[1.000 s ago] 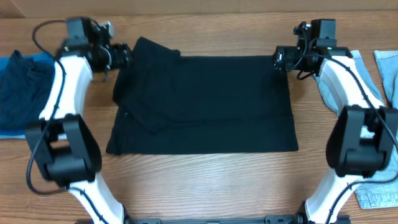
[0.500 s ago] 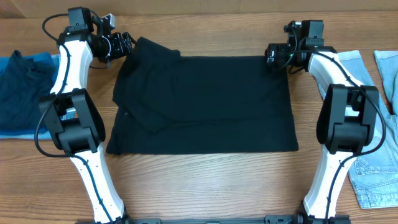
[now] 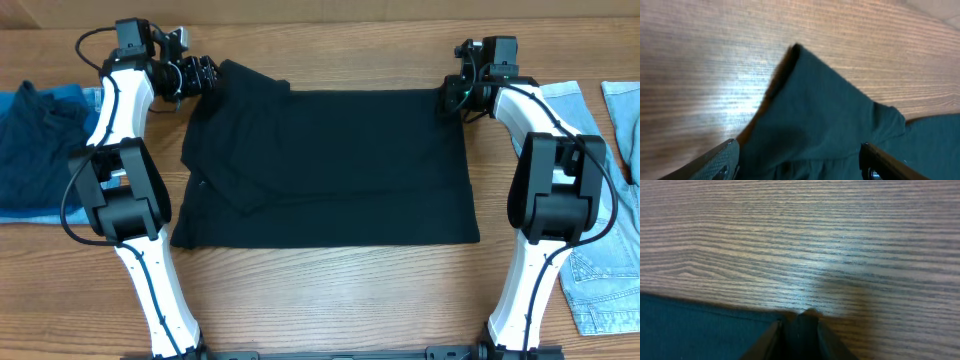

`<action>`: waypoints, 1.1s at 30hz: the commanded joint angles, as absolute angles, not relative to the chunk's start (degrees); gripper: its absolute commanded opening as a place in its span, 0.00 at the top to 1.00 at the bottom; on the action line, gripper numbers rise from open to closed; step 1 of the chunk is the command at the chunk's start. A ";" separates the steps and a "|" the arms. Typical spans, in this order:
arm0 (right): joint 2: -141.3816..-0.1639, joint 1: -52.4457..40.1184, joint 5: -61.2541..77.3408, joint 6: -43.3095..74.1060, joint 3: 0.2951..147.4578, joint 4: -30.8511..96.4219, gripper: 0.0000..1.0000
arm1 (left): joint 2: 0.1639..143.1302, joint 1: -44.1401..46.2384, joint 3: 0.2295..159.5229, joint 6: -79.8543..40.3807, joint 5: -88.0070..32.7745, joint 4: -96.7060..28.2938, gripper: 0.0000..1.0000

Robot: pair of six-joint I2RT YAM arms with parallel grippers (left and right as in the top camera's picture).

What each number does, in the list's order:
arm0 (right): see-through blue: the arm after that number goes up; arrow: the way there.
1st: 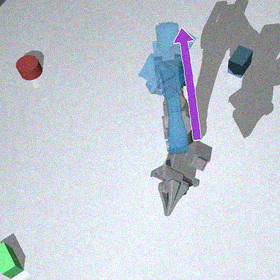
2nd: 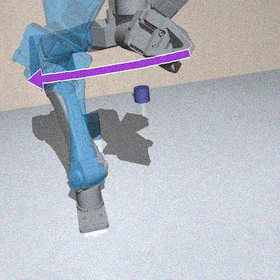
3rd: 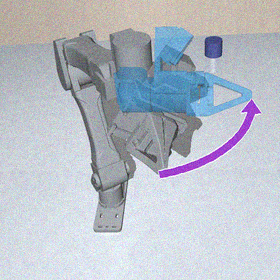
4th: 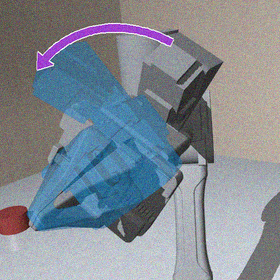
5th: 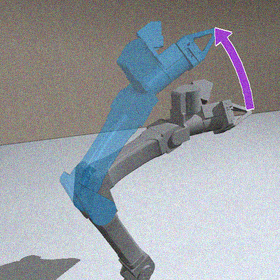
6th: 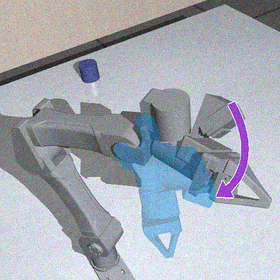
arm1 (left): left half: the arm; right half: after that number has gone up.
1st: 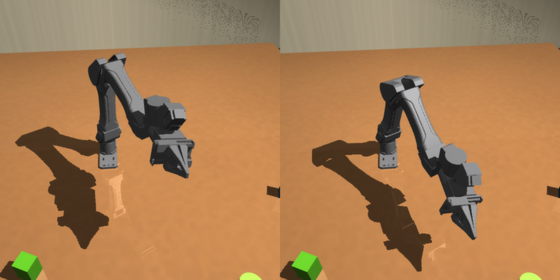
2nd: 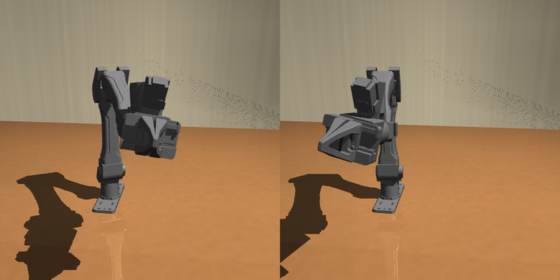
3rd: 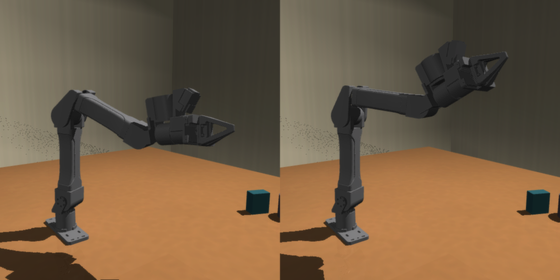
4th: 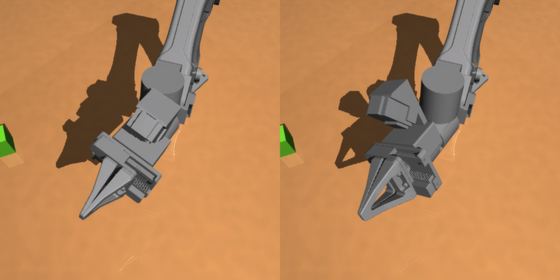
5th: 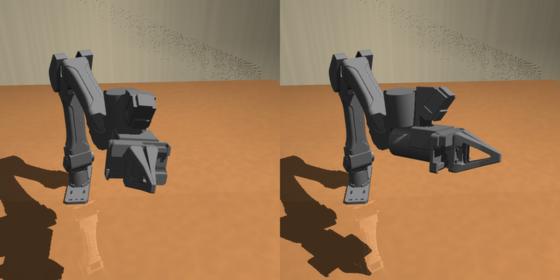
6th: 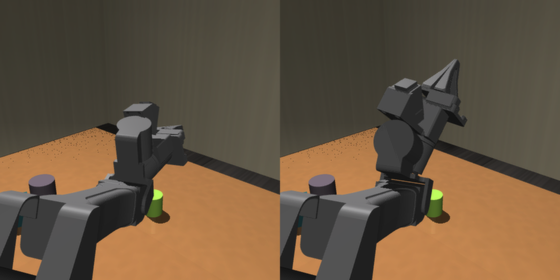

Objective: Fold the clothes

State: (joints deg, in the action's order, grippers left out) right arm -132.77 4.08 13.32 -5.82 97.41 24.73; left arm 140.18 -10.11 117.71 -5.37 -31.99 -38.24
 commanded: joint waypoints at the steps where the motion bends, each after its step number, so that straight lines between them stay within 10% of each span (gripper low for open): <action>1: -133.60 4.25 13.61 -5.78 98.72 24.51 0.77 | 141.05 -9.61 119.13 -5.37 -33.10 -35.88 0.20; 22: -133.60 4.25 13.61 -5.78 98.72 26.72 0.78 | 147.70 -7.05 119.09 -6.52 -27.97 -25.89 0.18; 28: -133.60 4.25 13.61 -5.78 98.72 26.89 0.83 | 147.85 -7.09 119.09 -6.94 -35.70 -26.96 0.89; 33: -133.60 4.25 13.61 -5.43 98.72 26.96 0.86 | 147.00 -7.62 119.22 -9.67 -43.09 -26.70 0.96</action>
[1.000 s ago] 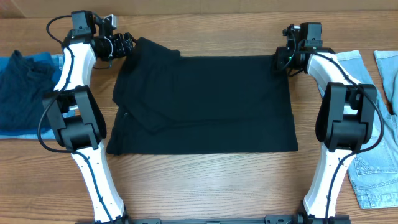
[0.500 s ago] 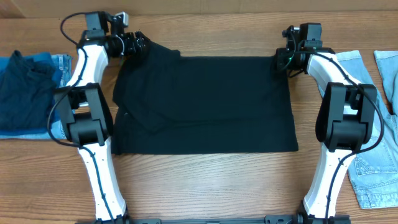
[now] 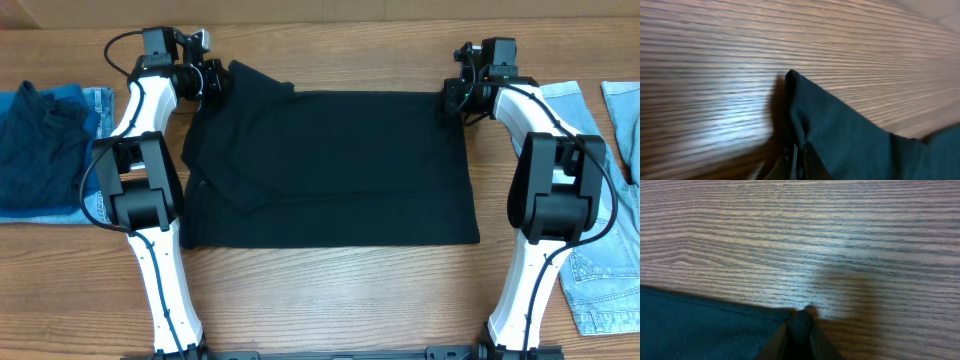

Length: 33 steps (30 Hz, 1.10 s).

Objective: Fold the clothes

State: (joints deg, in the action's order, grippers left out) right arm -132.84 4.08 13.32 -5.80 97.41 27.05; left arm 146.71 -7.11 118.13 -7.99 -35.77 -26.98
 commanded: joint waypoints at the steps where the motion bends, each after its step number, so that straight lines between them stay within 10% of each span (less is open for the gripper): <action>1: -133.60 4.25 13.61 -4.64 98.72 26.94 0.84 | 146.78 -7.88 119.66 -10.61 -45.19 -26.55 0.96; 33: -124.18 4.25 13.58 -1.23 98.78 34.11 0.96 | 134.76 -10.96 122.32 -0.99 -53.65 -51.20 0.96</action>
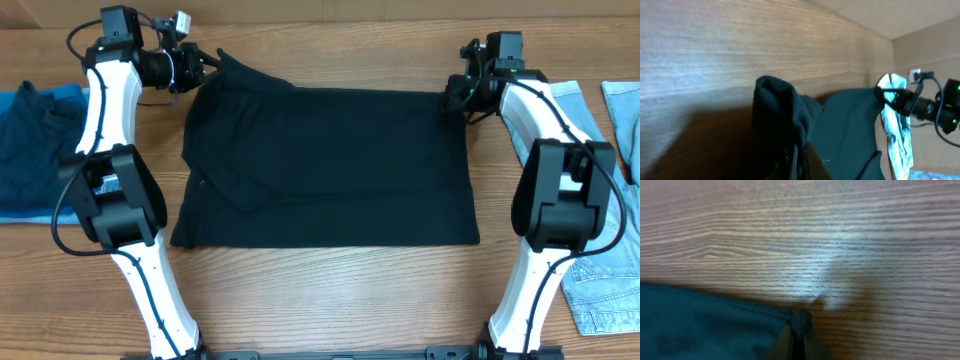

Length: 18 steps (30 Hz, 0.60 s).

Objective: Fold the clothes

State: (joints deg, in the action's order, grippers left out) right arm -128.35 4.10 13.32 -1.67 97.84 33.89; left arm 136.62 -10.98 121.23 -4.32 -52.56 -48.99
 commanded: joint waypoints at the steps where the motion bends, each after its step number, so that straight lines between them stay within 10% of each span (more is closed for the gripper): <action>1: -123.85 4.25 13.58 -1.23 98.78 34.65 0.96 | 134.74 -10.96 122.32 -0.67 -53.67 -52.10 0.96; 18: -123.09 4.25 13.58 -1.28 98.76 46.11 0.96 | 126.52 -11.29 122.32 7.01 -50.41 -68.51 0.96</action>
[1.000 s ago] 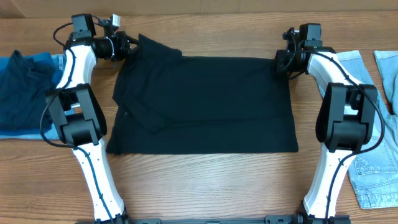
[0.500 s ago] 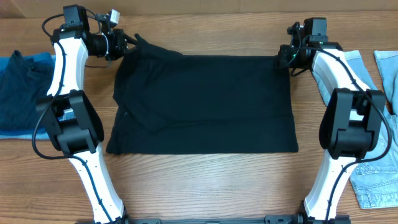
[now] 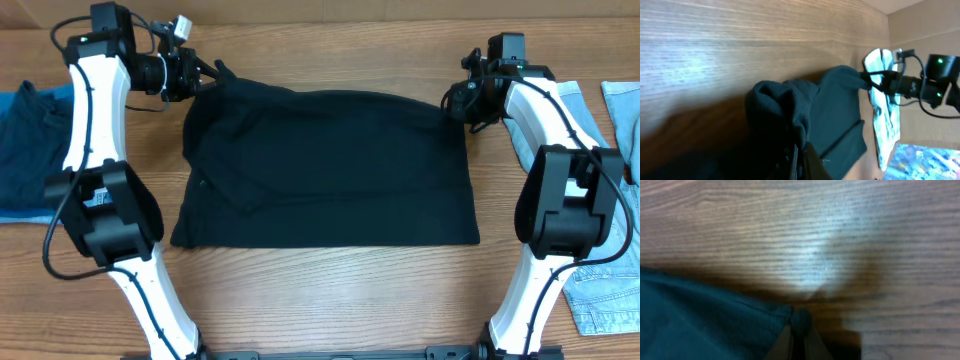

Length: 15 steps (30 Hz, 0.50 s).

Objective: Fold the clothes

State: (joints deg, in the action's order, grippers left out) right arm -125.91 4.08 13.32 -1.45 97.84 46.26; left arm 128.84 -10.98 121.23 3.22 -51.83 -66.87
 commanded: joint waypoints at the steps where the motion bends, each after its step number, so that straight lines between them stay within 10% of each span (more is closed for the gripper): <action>1: -123.09 4.25 13.56 -1.28 98.78 45.47 0.95 | 126.52 -11.31 122.32 7.73 -50.41 -68.99 0.96; 15: -123.11 4.25 10.13 4.54 98.74 31.48 0.60 | 126.52 -11.29 122.32 7.81 -50.41 -68.75 0.96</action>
State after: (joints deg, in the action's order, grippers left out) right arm -125.82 4.08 11.09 2.22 97.84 31.16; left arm 127.81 -10.98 121.27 6.24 -50.33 -68.82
